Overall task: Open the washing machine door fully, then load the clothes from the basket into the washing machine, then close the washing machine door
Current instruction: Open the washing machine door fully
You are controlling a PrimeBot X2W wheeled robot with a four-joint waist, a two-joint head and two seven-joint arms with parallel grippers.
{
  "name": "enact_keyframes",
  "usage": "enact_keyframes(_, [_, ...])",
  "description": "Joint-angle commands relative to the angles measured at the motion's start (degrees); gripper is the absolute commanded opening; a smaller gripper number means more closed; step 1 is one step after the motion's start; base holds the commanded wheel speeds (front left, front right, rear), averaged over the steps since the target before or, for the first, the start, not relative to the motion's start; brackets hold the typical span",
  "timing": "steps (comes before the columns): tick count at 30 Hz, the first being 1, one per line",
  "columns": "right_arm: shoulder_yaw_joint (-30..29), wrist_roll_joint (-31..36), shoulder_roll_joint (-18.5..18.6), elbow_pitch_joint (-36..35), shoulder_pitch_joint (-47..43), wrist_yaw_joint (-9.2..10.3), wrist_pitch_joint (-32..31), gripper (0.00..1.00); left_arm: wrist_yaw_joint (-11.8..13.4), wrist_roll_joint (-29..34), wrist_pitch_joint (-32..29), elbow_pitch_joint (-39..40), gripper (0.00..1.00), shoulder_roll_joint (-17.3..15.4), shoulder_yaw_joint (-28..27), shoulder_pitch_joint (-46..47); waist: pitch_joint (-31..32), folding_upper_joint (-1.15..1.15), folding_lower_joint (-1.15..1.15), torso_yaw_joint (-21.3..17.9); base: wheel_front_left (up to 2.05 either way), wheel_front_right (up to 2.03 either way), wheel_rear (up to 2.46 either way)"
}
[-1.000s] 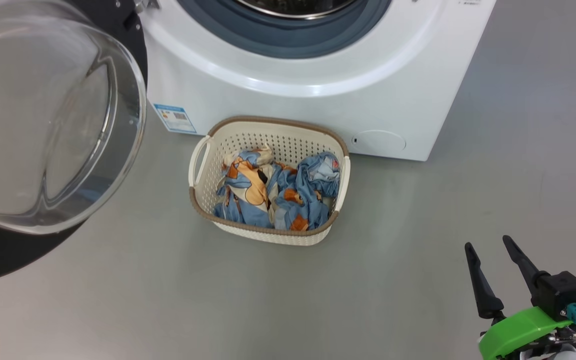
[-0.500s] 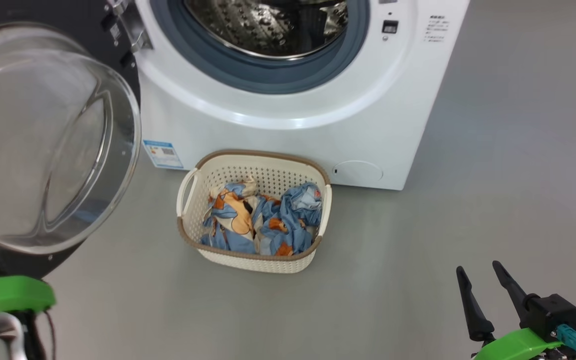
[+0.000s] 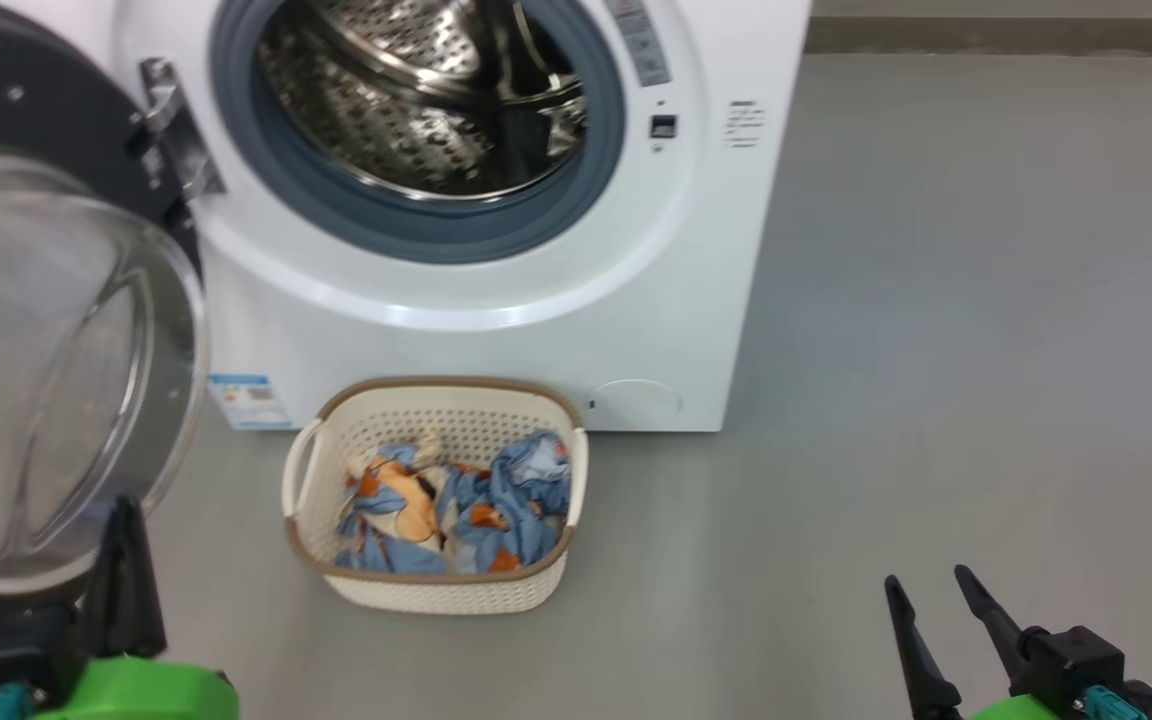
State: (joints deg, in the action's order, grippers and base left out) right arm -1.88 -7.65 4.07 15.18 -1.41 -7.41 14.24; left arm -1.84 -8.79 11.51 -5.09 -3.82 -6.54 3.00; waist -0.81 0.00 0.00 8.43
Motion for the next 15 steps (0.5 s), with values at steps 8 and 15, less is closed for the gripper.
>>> enact_keyframes(8, [2.73, -1.03, 0.2, -3.69, -0.33, -0.08, 0.74, 1.0, 1.13, -0.89, 0.17, 4.2, 0.0, 0.4, 2.08, -4.4, 1.91, 0.0, 0.0, -6.57, 0.0, 0.0, 0.0])
enact_keyframes(15, [2.74, -0.77, 0.19, -5.31, -0.92, -0.08, 0.75, 1.0, 1.39, -0.89, 0.8, 3.86, 0.09, 0.6, 4.93, -5.91, 1.63, 0.0, 0.0, -8.45, 0.0, 0.0, 0.0])
